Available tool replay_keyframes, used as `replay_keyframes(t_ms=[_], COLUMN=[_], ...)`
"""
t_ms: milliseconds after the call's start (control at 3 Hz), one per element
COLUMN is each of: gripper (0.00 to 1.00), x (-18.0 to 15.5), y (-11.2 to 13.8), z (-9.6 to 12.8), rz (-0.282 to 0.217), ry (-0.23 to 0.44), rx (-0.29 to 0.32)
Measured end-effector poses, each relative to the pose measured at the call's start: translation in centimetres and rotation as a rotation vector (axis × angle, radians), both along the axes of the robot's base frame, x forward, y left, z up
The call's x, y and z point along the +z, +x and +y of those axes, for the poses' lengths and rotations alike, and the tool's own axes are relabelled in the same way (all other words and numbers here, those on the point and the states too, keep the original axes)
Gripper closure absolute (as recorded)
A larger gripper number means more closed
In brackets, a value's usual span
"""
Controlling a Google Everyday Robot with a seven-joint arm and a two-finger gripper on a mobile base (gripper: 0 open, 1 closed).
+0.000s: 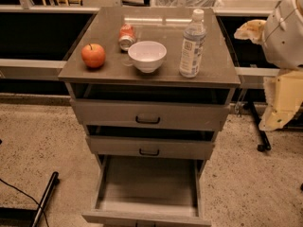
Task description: Place blue plastic bottle into bottom drawer
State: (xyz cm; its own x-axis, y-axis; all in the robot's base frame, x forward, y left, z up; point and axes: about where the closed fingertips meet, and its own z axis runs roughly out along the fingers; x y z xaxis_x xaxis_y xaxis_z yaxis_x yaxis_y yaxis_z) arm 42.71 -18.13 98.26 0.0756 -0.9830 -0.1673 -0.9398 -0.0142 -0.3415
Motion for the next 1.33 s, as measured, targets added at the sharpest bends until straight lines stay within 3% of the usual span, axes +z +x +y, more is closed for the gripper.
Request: replay_keyframes(t_ms=[333,667,1333], gripper=[0.00,0.00,0.00], x=[-0.1,-0.7,-4.1], y=[0.3,1.3,11.3], z=[0.0,0.0,-1.9], rz=[0.003,0.017,-0.064], ry=[0.016,0.080,0.338], rx=[-0.007,-0.039,-0.170])
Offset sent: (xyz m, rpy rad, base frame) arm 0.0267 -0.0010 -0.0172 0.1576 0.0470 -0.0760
